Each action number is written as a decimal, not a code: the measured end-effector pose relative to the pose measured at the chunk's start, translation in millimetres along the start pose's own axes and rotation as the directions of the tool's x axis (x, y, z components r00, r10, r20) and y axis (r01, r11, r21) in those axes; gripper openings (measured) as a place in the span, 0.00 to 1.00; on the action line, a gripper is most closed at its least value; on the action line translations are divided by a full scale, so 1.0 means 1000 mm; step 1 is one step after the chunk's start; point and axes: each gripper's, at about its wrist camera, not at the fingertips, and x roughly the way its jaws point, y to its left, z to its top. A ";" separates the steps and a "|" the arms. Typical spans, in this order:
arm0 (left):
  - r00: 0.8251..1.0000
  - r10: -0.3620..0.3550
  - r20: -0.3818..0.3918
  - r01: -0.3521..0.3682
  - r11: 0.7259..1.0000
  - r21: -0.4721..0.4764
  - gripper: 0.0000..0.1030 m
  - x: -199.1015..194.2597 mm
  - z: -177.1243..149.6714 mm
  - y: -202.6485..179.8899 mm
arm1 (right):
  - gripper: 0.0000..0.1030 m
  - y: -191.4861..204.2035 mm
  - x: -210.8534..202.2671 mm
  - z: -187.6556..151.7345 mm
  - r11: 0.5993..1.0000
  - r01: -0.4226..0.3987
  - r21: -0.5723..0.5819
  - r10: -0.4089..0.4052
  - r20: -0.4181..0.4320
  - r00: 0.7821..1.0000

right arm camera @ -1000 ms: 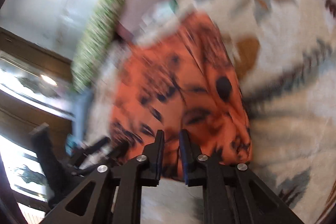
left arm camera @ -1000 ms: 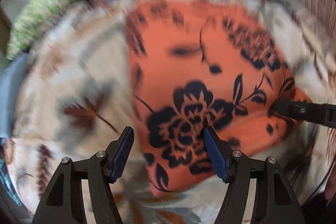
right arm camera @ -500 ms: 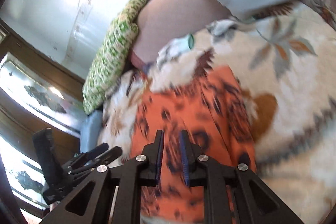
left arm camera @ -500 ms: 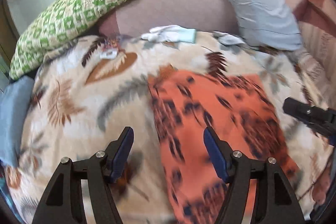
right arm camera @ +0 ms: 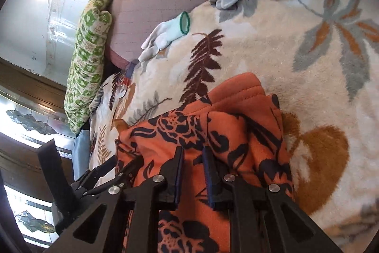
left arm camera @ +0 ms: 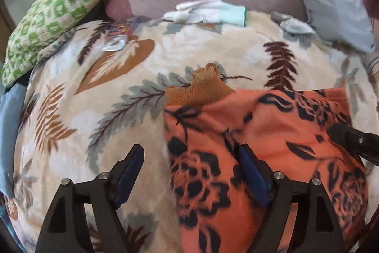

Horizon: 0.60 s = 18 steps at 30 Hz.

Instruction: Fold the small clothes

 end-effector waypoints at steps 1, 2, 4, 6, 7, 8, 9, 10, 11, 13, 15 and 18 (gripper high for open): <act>1.000 0.010 0.017 -0.010 1.000 -0.008 0.80 -0.011 -0.006 0.004 | 0.18 0.004 -0.009 -0.005 1.000 -0.004 -0.006 0.004 0.008 1.000; 0.999 0.017 0.037 -0.017 1.000 -0.012 0.80 -0.020 -0.013 0.005 | 0.18 0.008 -0.018 -0.012 1.000 -0.010 -0.014 0.010 0.008 1.000; 0.996 0.034 0.087 -0.034 0.999 -0.007 0.80 -0.042 -0.032 0.005 | 0.18 0.017 -0.038 -0.030 0.999 -0.018 -0.043 0.017 -0.004 1.000; 0.992 0.044 0.117 -0.046 0.999 0.010 0.80 -0.058 -0.052 -0.001 | 0.18 0.027 -0.055 -0.048 0.997 0.004 -0.076 -0.004 -0.001 1.000; 0.991 0.045 0.126 -0.048 0.999 0.023 0.80 -0.063 -0.062 -0.005 | 0.18 0.029 -0.059 -0.054 0.996 0.016 -0.086 -0.015 0.004 1.000; 0.990 0.047 0.132 -0.052 0.998 0.036 0.80 -0.068 -0.072 -0.009 | 0.18 0.030 -0.062 -0.061 0.995 0.031 -0.093 -0.031 0.003 1.000; 0.989 0.051 0.136 -0.058 0.997 0.049 0.80 -0.070 -0.081 -0.013 | 0.18 0.028 -0.061 -0.069 0.994 0.052 -0.093 -0.053 -0.008 0.999; 0.989 0.054 0.138 -0.064 0.996 0.064 0.80 -0.072 -0.092 -0.017 | 0.19 0.022 -0.059 -0.079 0.994 0.072 -0.080 -0.074 -0.024 0.997; 0.990 0.052 0.134 -0.062 0.995 0.074 0.80 -0.070 -0.099 -0.019 | 0.19 0.015 -0.057 -0.088 0.995 0.082 -0.064 -0.084 -0.037 0.996; 0.989 0.060 0.138 -0.074 0.992 0.100 0.80 -0.064 -0.111 -0.024 | 0.19 0.004 -0.050 -0.103 0.997 0.069 -0.028 -0.071 -0.072 0.995; 0.983 0.070 0.169 -0.093 0.987 0.130 0.81 -0.063 -0.117 -0.026 | 0.20 0.002 -0.048 -0.112 0.997 0.067 -0.027 -0.069 -0.076 0.995; 0.982 0.053 0.180 -0.083 0.984 0.161 0.80 -0.071 -0.118 -0.025 | 0.19 0.006 -0.052 -0.118 0.994 0.100 -0.045 -0.103 -0.058 0.993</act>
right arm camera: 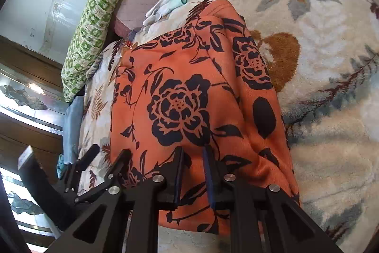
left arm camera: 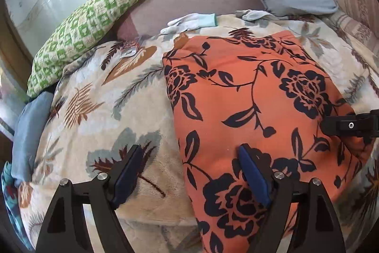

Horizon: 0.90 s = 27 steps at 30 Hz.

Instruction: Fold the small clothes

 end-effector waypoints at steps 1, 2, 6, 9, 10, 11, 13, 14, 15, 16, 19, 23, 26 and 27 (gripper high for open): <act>1.000 -0.007 0.005 0.007 1.000 0.007 0.80 -0.003 0.000 0.002 | 0.19 0.001 -0.003 -0.001 1.000 0.005 0.006 -0.005 0.005 1.000; 1.000 -0.012 0.009 0.012 1.000 0.011 0.80 -0.004 0.001 0.005 | 0.19 0.002 -0.006 -0.003 1.000 0.007 0.013 -0.007 0.011 1.000; 0.999 -0.032 0.039 0.031 0.999 0.010 0.80 -0.011 -0.003 0.014 | 0.19 0.009 -0.023 -0.015 1.000 0.023 0.006 -0.023 0.055 0.998; 0.998 -0.055 0.040 0.055 0.998 -0.001 0.81 -0.007 -0.005 0.016 | 0.19 0.009 -0.012 -0.018 0.996 0.089 -0.004 -0.089 0.024 0.996; 0.997 -0.067 0.031 0.067 0.998 -0.006 0.81 -0.004 -0.004 0.016 | 0.20 0.007 -0.004 -0.018 0.995 0.100 -0.004 -0.100 0.008 0.995; 0.997 -0.076 0.027 0.077 0.997 -0.009 0.81 -0.002 -0.004 0.016 | 0.20 0.004 0.001 -0.017 0.994 0.105 0.000 -0.105 0.000 0.994; 0.996 -0.087 0.031 0.087 0.996 -0.008 0.81 0.002 -0.003 0.017 | 0.20 0.001 0.004 -0.015 0.995 0.102 0.009 -0.102 -0.001 0.995; 0.995 -0.090 0.030 0.091 0.996 -0.008 0.82 0.004 -0.002 0.017 | 0.20 0.001 0.006 -0.013 0.995 0.101 0.006 -0.101 -0.007 0.995; 0.995 -0.098 0.029 0.098 0.995 -0.013 0.82 0.006 -0.002 0.017 | 0.20 -0.001 0.007 -0.012 0.995 0.097 0.003 -0.097 -0.015 0.995; 0.994 -0.104 0.028 0.105 0.994 -0.024 0.83 0.009 -0.002 0.018 | 0.20 -0.002 0.010 -0.010 0.996 0.092 0.004 -0.092 -0.021 0.996; 0.993 -0.113 0.026 0.115 0.992 -0.047 0.85 0.014 -0.002 0.019 | 0.20 -0.006 0.012 -0.007 0.996 0.086 0.009 -0.086 -0.032 0.996; 0.994 -0.106 0.027 0.107 0.993 -0.054 0.88 0.016 -0.001 0.019 | 0.20 -0.003 0.015 -0.008 0.996 0.093 -0.001 -0.093 -0.027 0.995; 0.994 -0.109 0.029 0.110 0.992 -0.066 0.88 0.017 -0.002 0.020 | 0.20 -0.009 0.015 -0.006 0.998 0.051 0.045 -0.049 -0.044 0.998; 0.994 -0.109 0.031 0.111 0.992 -0.068 0.88 0.017 -0.002 0.020 | 0.20 -0.014 0.015 -0.005 0.997 0.029 0.077 -0.025 -0.051 0.998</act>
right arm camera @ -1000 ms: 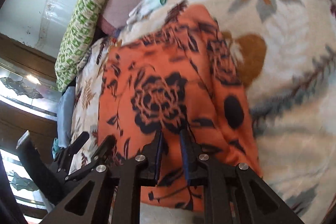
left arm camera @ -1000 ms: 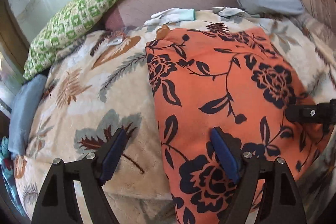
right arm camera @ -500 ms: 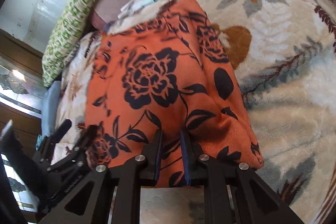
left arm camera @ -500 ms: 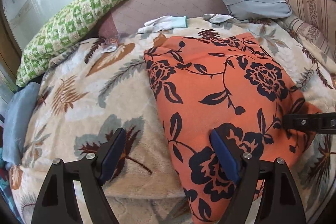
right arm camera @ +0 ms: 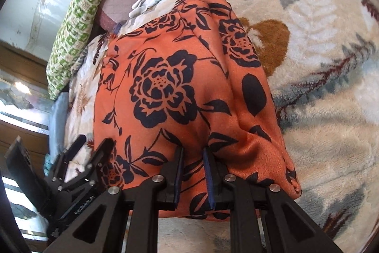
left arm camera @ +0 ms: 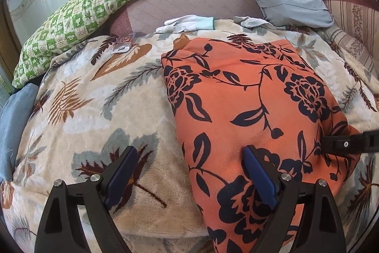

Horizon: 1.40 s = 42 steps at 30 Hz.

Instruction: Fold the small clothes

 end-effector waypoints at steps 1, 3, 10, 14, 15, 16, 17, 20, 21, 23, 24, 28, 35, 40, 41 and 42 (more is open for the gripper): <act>1.000 -0.001 0.001 0.001 1.000 -0.004 0.88 0.000 0.000 0.000 | 0.20 -0.004 0.000 0.001 1.000 -0.018 0.016 0.018 -0.006 1.000; 1.000 -0.005 0.000 0.005 1.000 -0.010 0.88 0.000 0.000 0.001 | 0.21 -0.007 0.000 0.002 0.999 -0.040 0.036 0.040 -0.014 0.999; 0.996 -0.089 -0.007 0.088 0.993 -0.080 0.88 -0.008 0.009 0.020 | 0.22 0.003 -0.021 0.012 0.996 -0.073 -0.043 0.073 -0.003 0.997; 0.992 -0.126 0.009 0.126 0.975 -0.183 0.88 -0.014 0.016 0.048 | 0.39 0.001 -0.054 0.023 0.989 -0.125 -0.083 0.135 0.128 0.983; 0.991 -0.130 0.013 0.130 0.970 -0.205 0.88 -0.015 0.018 0.055 | 0.54 -0.003 -0.060 0.026 0.988 -0.132 -0.077 0.142 0.153 0.978; 0.991 -0.135 0.012 0.134 0.965 -0.225 0.88 -0.014 0.020 0.061 | 0.81 -0.008 -0.063 0.029 0.987 -0.147 -0.066 0.156 0.166 0.974; 0.990 -0.142 0.008 0.140 0.961 -0.237 0.88 -0.014 0.020 0.065 | 0.84 -0.013 -0.065 0.030 0.985 -0.165 -0.050 0.171 0.175 0.970; 0.985 -0.173 -0.030 0.160 0.953 -0.256 0.88 -0.007 0.020 0.073 | 0.84 -0.027 -0.063 0.035 0.988 -0.157 0.006 0.154 0.170 0.973; 0.982 -0.187 -0.043 0.169 0.949 -0.265 0.88 -0.004 0.019 0.074 | 0.84 -0.030 -0.060 0.037 0.990 -0.140 0.024 0.134 0.166 0.977; 0.967 -0.243 -0.074 0.213 0.934 -0.285 0.88 0.002 0.016 0.074 | 0.84 -0.040 -0.053 0.042 0.988 -0.142 0.065 0.131 0.146 0.981; 0.958 -0.272 -0.089 0.236 0.926 -0.295 0.88 0.005 0.015 0.074 | 0.84 -0.043 -0.050 0.047 0.985 -0.148 0.083 0.136 0.139 0.981; 0.943 -0.308 -0.125 0.264 0.922 -0.284 0.88 0.010 0.013 0.064 | 0.84 -0.056 -0.035 0.053 0.984 -0.127 0.123 0.114 0.108 0.988; 0.940 -0.321 -0.116 0.291 0.932 -0.216 0.88 0.006 0.014 0.047 | 0.83 -0.040 -0.025 0.050 1.000 -0.017 0.016 0.015 0.128 0.992; 0.948 -0.292 -0.125 0.263 0.942 -0.208 0.88 0.010 0.014 0.047 | 0.83 0.014 -0.046 0.035 0.954 0.241 -0.180 -0.179 0.305 0.935; 0.949 -0.291 -0.124 0.261 0.942 -0.209 0.88 0.011 0.014 0.046 | 0.83 0.019 -0.047 0.032 0.938 0.283 -0.198 -0.210 0.324 0.923; 0.949 -0.290 -0.122 0.261 0.942 -0.211 0.88 0.011 0.014 0.046 | 0.83 0.024 -0.047 0.030 0.925 0.314 -0.213 -0.232 0.337 0.912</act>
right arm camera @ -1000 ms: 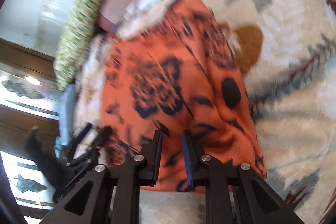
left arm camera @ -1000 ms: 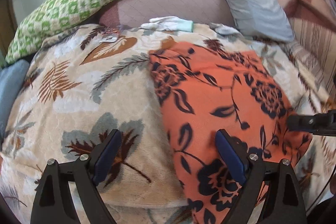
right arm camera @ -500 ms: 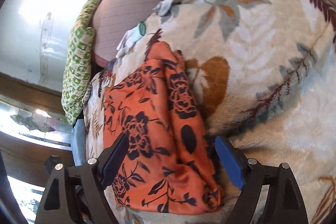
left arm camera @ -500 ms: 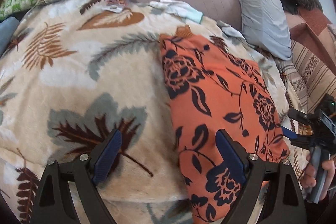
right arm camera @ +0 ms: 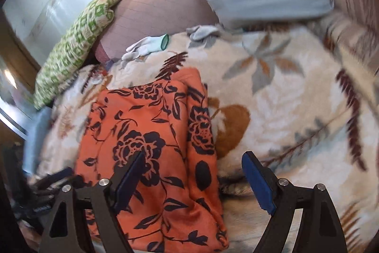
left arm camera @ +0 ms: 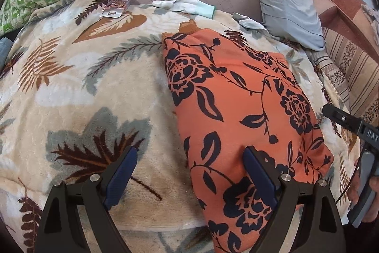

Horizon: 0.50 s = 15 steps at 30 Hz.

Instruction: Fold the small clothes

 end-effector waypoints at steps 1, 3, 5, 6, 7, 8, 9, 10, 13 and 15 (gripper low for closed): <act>1.000 0.002 0.003 -0.002 1.000 -0.001 0.88 0.000 0.000 0.000 | 0.83 0.004 -0.001 0.000 0.999 0.026 -0.019 -0.026 0.007 1.000; 1.000 0.009 0.007 -0.009 1.000 0.006 0.88 0.001 0.000 -0.002 | 0.83 0.008 -0.006 0.000 0.997 0.068 -0.037 -0.067 0.026 0.997; 1.000 0.016 0.012 -0.016 1.000 0.013 0.88 0.002 0.000 -0.003 | 0.83 0.014 -0.012 0.002 0.990 0.122 -0.064 -0.118 0.057 0.991; 1.000 0.018 0.012 -0.018 1.000 0.014 0.88 0.002 0.000 -0.003 | 0.83 0.017 -0.014 0.002 0.987 0.139 -0.076 -0.134 0.070 0.988; 1.000 0.019 0.014 -0.019 1.000 0.014 0.88 0.002 0.000 -0.004 | 0.83 0.020 -0.018 0.003 0.983 0.160 -0.089 -0.152 0.086 0.985; 1.000 0.019 0.015 -0.019 1.000 0.013 0.88 0.002 0.000 -0.004 | 0.83 0.023 -0.021 0.003 0.980 0.173 -0.101 -0.163 0.100 0.982; 1.000 0.020 0.015 -0.020 1.000 0.013 0.88 0.002 0.001 -0.004 | 0.83 0.025 -0.023 0.003 0.977 0.182 -0.109 -0.170 0.110 0.979; 1.000 0.020 0.016 -0.020 1.000 0.014 0.88 0.002 0.000 -0.004 | 0.83 0.026 -0.026 0.002 0.972 0.202 -0.118 -0.187 0.123 0.975; 1.000 0.022 0.018 -0.022 1.000 0.013 0.88 0.002 0.001 -0.004 | 0.83 0.034 -0.035 0.001 0.961 0.237 -0.144 -0.214 0.160 0.964; 1.000 0.023 0.019 -0.024 1.000 0.015 0.88 0.002 0.001 -0.004 | 0.83 0.038 -0.040 0.001 0.956 0.249 -0.153 -0.220 0.182 0.958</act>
